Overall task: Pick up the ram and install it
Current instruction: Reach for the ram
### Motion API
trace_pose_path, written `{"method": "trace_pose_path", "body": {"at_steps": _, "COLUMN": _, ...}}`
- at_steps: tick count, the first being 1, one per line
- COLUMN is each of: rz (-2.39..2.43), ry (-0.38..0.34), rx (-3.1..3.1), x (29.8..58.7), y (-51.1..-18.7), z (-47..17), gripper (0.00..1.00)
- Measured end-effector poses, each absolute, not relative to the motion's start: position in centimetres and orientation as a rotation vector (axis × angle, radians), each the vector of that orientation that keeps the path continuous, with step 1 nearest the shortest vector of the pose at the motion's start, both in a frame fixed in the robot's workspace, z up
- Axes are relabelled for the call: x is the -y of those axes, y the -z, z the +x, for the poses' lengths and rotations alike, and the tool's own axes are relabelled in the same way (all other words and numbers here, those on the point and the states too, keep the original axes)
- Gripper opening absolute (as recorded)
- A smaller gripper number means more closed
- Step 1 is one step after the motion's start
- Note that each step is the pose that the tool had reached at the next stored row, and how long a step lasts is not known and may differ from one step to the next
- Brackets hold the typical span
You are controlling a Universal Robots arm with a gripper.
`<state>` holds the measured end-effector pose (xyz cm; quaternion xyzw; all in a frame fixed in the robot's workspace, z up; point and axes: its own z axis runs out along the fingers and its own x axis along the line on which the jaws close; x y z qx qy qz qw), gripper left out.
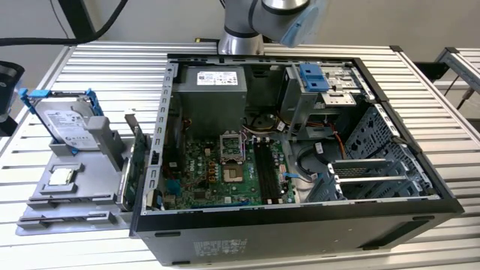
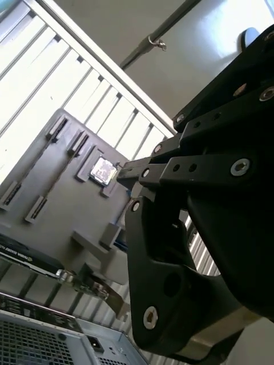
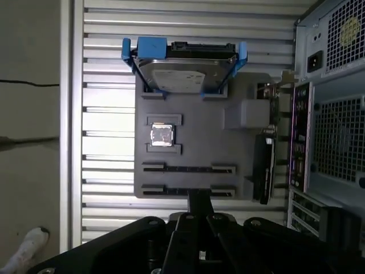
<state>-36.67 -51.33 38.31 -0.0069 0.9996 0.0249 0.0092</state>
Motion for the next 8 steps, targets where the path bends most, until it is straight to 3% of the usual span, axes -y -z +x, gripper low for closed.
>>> {"method": "trace_pose_path", "body": {"at_steps": 8, "rz": -0.022, "ry": -0.078, "rx": -3.122, "x": 52.7, "y": -38.2, "z": -36.7, "gripper": 0.0}}
